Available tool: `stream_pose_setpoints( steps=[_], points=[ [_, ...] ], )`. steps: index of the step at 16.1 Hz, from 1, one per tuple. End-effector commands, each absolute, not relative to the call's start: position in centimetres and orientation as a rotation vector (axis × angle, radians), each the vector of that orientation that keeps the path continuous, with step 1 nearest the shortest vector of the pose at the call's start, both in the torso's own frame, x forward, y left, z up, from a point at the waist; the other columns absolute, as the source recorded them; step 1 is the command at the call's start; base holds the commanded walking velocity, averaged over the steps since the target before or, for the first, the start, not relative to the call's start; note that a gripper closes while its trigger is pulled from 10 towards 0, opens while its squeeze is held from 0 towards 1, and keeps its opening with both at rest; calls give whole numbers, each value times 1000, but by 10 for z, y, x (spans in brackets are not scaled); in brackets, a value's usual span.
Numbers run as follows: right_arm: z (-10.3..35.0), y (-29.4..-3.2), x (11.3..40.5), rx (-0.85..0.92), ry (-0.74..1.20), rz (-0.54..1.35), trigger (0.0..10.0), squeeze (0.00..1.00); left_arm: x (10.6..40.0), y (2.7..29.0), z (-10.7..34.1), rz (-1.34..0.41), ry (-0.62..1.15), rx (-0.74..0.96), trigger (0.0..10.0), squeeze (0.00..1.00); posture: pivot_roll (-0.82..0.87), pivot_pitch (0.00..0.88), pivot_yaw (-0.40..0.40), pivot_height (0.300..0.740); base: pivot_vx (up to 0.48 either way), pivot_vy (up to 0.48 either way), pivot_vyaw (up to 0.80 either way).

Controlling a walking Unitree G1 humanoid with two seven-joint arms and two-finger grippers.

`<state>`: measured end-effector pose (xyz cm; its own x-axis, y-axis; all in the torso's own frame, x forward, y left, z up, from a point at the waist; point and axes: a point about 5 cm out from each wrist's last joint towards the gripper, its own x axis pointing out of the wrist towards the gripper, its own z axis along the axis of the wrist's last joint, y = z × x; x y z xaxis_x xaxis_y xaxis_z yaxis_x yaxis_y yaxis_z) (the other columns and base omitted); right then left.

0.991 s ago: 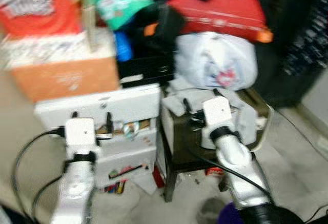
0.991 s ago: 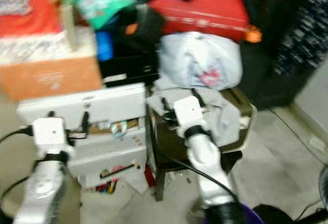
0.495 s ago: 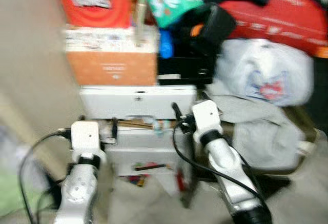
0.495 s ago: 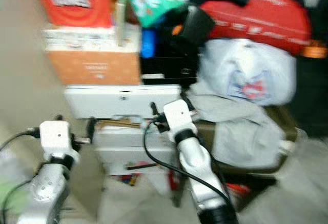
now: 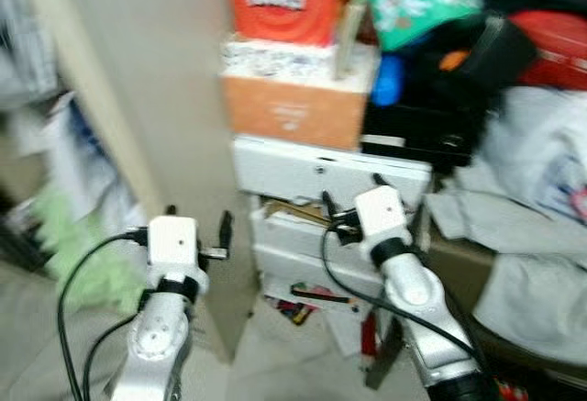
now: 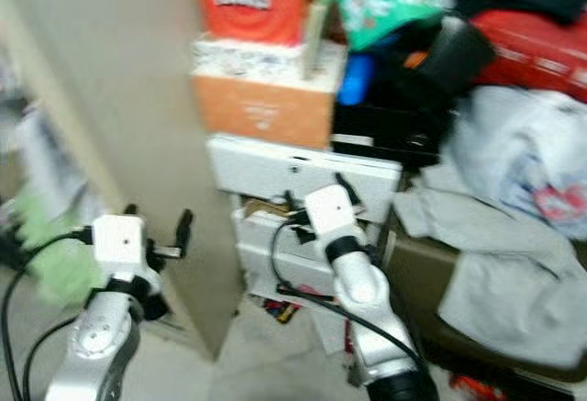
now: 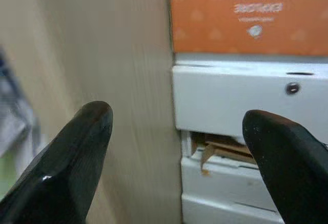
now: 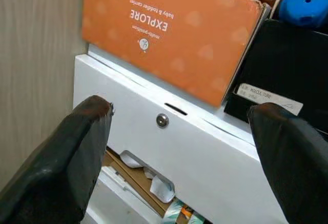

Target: Clean up the room

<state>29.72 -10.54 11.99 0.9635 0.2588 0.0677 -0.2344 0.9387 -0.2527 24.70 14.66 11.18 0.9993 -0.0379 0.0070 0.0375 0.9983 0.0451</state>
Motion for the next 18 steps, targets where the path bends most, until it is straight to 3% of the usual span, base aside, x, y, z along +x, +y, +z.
stream_pose_setpoints(
  steps=[1, 18],
  points=[
    [122, -99, 298, -231, -102, 261, 10000, 0, 247, 152, 114, -30, -11, 69, 10000, 0, 7, 0, -22, 740, 0, 0, 800],
    [120, -95, 301, -243, -97, 276, 10000, 0, 249, 146, 115, -50, -26, 114, 10000, 0, 7, 0, -29, 740, 0, 0, 800]
  ],
)
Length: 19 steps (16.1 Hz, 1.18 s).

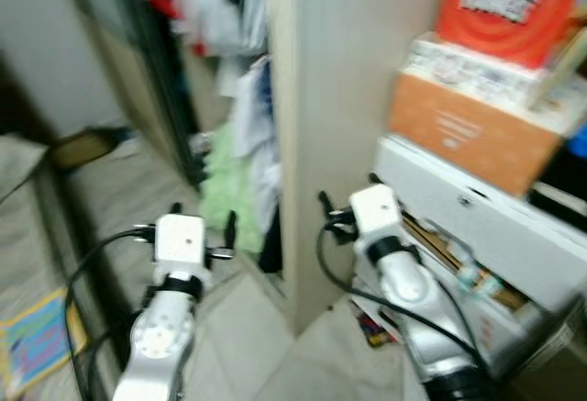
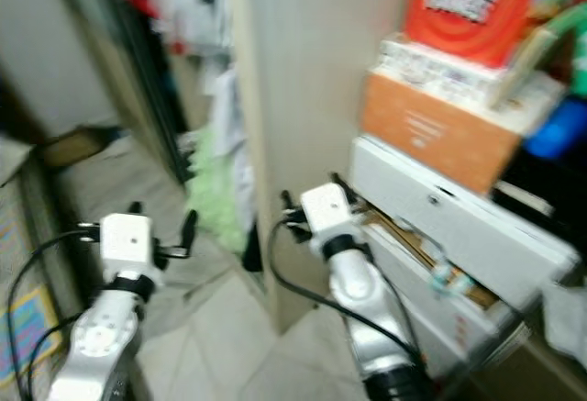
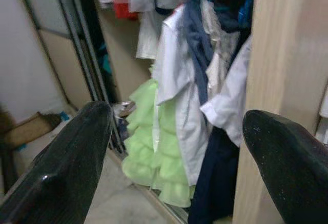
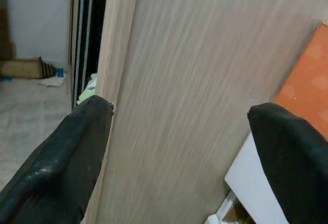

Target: Clean up the room

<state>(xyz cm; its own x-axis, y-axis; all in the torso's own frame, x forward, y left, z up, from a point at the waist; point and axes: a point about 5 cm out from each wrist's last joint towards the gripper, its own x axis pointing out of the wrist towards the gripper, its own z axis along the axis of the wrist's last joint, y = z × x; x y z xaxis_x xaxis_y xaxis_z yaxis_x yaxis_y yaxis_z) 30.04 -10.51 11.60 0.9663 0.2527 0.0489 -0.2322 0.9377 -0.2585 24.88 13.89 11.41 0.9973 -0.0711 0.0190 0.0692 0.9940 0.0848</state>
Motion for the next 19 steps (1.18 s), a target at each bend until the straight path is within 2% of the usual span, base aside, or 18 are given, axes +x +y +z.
stream_pose_setpoints(
  steps=[1, 19],
  points=[
    [120, -95, 301, -247, -100, 279, 10000, 0, 249, 146, 115, -51, -28, 114, 10000, 0, 7, 0, -29, 740, 0, 0, 800],
    [114, -101, 297, -258, -72, 288, 10000, 0, 240, 143, 110, -71, 11, 93, 10000, 0, 4, 0, -43, 740, 0, 0, 763]
  ],
)
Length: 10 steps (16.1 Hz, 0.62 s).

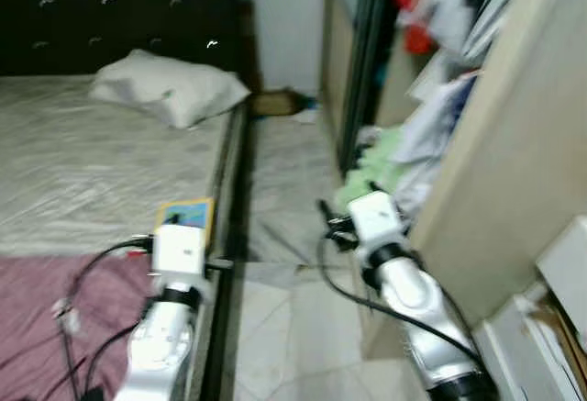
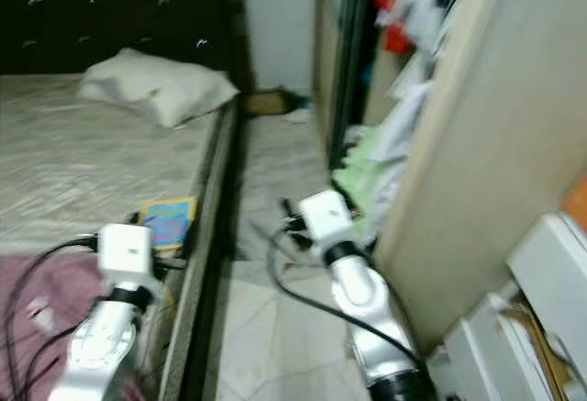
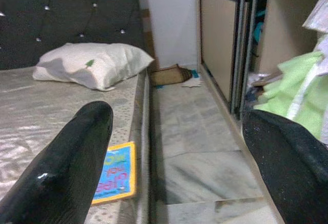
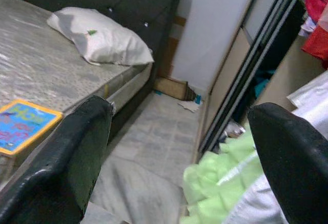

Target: Clean up the room

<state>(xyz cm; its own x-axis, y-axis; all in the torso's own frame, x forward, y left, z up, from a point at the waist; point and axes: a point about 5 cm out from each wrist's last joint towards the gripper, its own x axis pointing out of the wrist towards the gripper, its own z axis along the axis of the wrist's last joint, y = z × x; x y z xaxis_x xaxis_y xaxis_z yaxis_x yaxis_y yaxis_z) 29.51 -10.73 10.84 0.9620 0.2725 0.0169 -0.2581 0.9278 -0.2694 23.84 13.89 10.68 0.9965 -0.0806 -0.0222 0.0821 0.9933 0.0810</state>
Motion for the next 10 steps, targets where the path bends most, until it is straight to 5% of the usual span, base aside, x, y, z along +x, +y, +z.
stream_pose_setpoints(
  steps=[1, 10],
  points=[
    [114, -102, 297, -258, -71, 287, 10000, 0, 241, 142, 111, -72, 10, 92, 10000, 0, 4, 0, -43, 740, 0, 0, 631],
    [116, -98, 299, -260, -78, 293, 10000, 0, 243, 141, 112, -71, 2, 91, 10000, 0, 2, 0, -42, 740, 0, 0, 633]
  ],
)
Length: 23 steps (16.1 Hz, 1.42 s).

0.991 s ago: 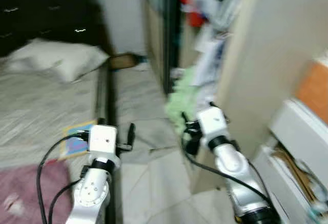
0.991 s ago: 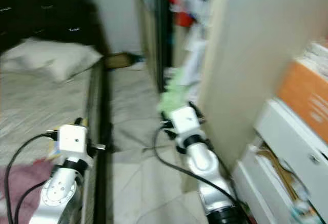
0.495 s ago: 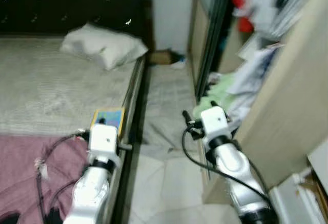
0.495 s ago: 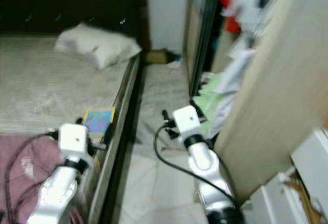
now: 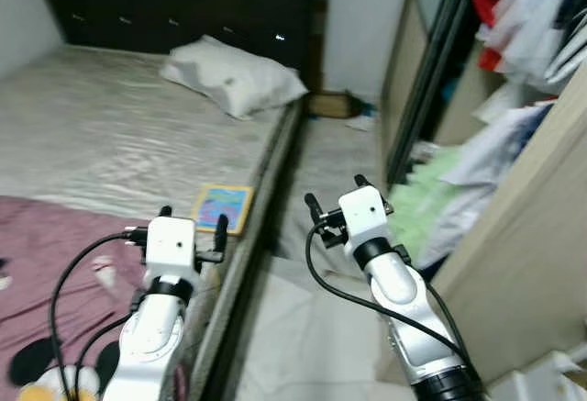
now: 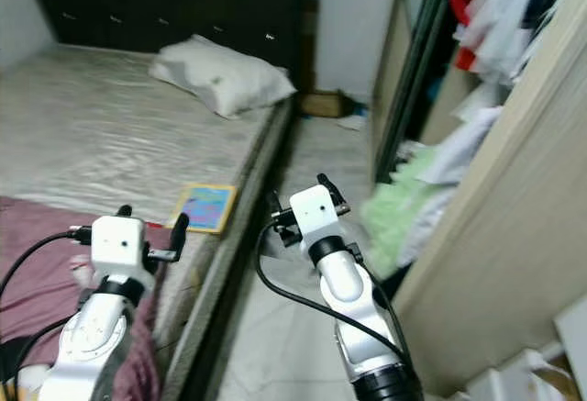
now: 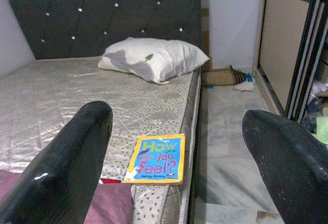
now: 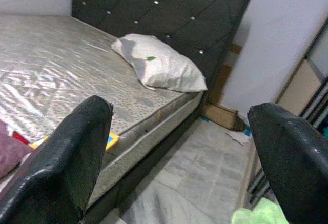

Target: Clean up the room

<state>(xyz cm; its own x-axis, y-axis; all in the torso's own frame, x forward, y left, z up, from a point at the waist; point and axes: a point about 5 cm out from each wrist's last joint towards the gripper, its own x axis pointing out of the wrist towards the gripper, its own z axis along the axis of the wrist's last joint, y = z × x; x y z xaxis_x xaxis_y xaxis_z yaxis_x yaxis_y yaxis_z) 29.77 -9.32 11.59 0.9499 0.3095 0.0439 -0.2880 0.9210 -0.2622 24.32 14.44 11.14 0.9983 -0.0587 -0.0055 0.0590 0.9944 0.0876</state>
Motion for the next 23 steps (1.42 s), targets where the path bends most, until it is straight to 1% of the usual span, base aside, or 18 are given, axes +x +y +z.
stream_pose_setpoints(
  steps=[1, 23],
  points=[
    [116, -98, 299, -260, -78, 293, 10000, 0, 243, 141, 112, -71, 2, 91, 10000, 0, 2, 0, -42, 740, 0, 0, 638],
    [115, -93, 301, -250, -80, 313, 10000, 0, 247, 140, 111, -66, -2, 103, 10000, 0, 5, 0, -40, 740, 0, 0, 631]
  ],
)
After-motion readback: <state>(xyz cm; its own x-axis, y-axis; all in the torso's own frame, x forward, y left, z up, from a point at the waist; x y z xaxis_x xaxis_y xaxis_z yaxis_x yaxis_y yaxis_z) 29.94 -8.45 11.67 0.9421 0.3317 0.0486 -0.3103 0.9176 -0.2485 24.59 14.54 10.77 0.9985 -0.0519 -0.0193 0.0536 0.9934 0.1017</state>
